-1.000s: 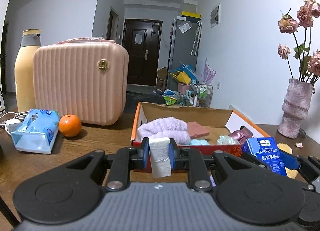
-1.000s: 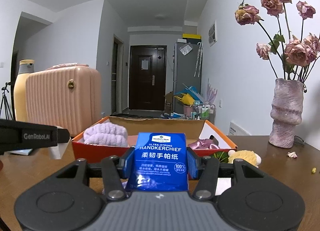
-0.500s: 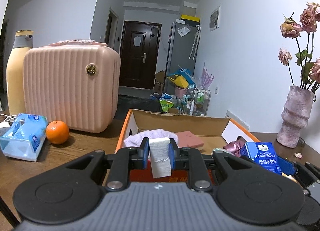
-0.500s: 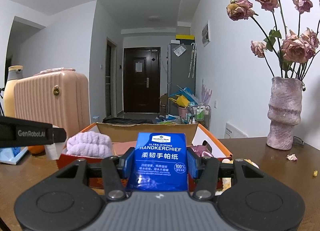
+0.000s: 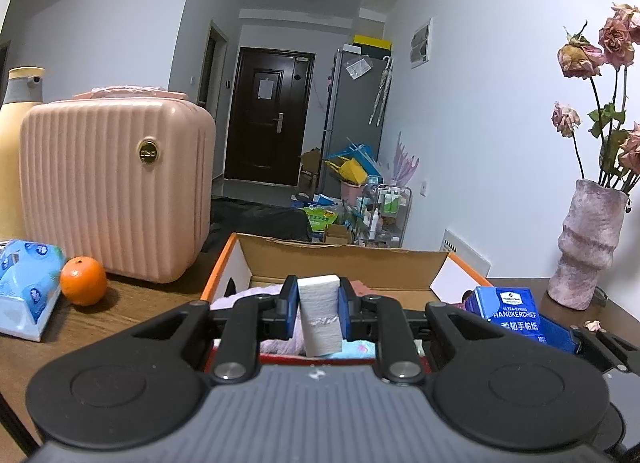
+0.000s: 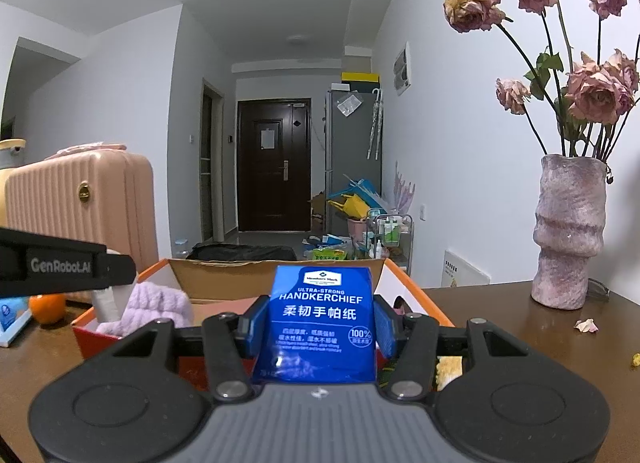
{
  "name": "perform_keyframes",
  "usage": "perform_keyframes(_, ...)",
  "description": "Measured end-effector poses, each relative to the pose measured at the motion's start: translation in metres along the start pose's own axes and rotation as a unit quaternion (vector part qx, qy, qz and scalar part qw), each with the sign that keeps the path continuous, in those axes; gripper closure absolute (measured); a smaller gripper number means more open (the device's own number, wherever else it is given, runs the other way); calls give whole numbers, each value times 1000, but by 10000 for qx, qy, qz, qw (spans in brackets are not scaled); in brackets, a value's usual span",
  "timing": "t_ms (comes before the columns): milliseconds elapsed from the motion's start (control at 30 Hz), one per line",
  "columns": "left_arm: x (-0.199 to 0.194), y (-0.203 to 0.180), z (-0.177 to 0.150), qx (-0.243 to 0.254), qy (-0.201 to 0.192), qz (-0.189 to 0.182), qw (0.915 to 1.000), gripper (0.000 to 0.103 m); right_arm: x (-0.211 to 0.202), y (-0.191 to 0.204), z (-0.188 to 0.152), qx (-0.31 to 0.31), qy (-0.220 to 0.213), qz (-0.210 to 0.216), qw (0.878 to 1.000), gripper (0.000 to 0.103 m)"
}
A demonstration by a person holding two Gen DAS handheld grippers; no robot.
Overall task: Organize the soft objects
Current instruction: 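Carry the white block and handkerchief pack with both grippers over the box, then open the left gripper to drop the white block while the right drops the handkerchief pack into the box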
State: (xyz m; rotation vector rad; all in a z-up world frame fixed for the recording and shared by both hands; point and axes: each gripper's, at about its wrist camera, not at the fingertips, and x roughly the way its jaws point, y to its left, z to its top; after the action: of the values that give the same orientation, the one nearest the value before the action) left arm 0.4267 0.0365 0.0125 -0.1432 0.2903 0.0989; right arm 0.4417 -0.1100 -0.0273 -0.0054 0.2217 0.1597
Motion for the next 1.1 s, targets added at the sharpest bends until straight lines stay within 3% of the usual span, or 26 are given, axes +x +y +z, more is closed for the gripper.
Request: perform_keyframes(1100, 72, -16, 12, 37, -119, 225, 9997, 83, 61, -11, 12, -74, -61, -285, 9995, 51)
